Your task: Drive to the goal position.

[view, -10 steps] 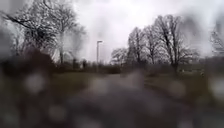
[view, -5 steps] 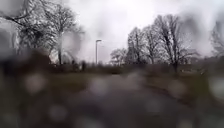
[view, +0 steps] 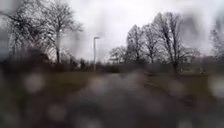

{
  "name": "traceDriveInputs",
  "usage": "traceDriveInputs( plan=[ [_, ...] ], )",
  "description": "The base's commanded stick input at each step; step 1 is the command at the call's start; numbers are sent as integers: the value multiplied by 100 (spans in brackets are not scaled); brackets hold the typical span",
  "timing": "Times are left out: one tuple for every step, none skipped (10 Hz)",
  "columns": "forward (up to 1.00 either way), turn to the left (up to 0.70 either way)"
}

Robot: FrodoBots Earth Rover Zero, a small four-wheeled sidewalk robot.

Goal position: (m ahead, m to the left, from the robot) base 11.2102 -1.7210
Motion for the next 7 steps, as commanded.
traceDriveInputs(
  plan=[
    [85, 0],
    [85, 0],
    [85, 0],
    [85, 0],
    [85, 0],
    [85, 0],
    [85, 0]
  ],
)
